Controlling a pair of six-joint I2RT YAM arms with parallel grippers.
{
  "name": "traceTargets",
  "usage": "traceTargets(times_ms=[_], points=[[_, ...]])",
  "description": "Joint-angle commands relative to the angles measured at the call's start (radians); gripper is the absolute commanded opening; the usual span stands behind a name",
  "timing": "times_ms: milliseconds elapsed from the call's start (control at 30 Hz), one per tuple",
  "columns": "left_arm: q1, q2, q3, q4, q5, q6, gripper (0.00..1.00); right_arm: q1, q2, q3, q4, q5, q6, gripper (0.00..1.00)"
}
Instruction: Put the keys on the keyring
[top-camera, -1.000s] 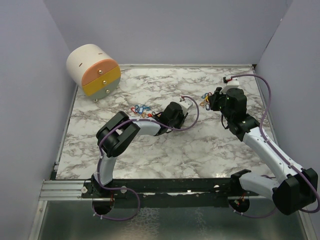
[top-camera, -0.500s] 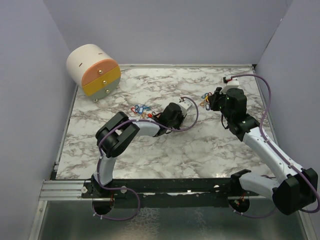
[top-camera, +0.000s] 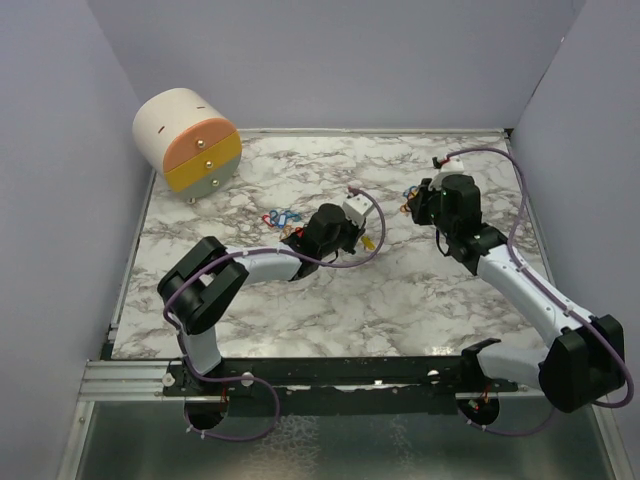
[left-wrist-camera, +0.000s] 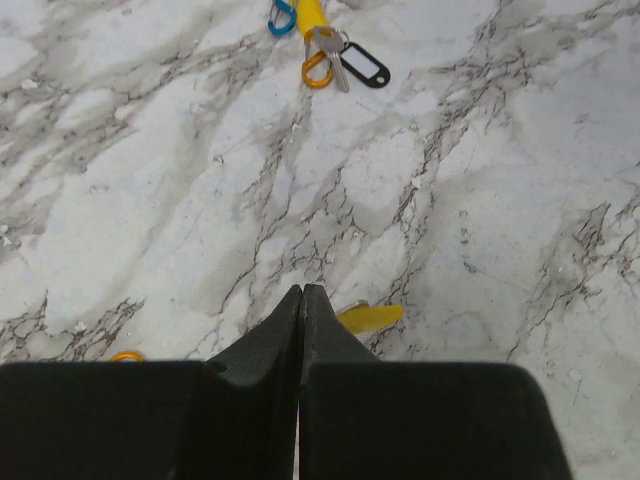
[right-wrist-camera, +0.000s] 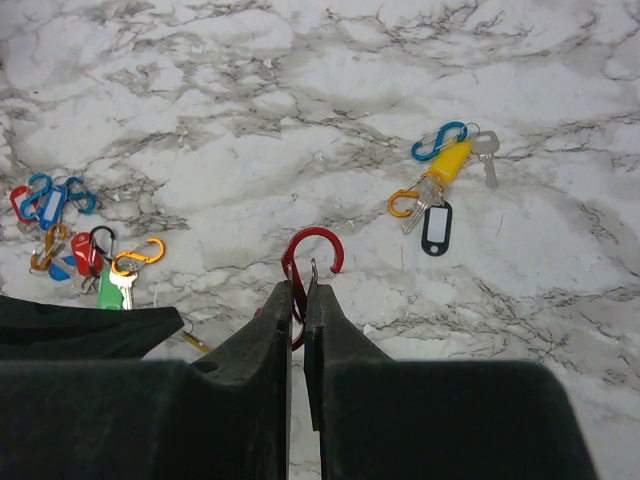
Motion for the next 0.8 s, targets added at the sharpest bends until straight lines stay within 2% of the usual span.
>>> traceTargets(times_ms=[0, 333, 767], points=[[0.008, -0.059, -0.038, 0.139, 0.029, 0.040, 0.00, 0.005, 0.039, 0.030, -0.008, -0.066, -0.021, 0.01], [0.019, -0.066, -0.061, 0.277, 0.116, 0.135, 0.00, 0.007, 0.117, 0.057, -0.018, -0.140, -0.035, 0.01], [0.019, -0.054, -0.024, 0.344, 0.205, 0.189, 0.00, 0.007, 0.181, 0.085, -0.039, -0.201, -0.049, 0.01]])
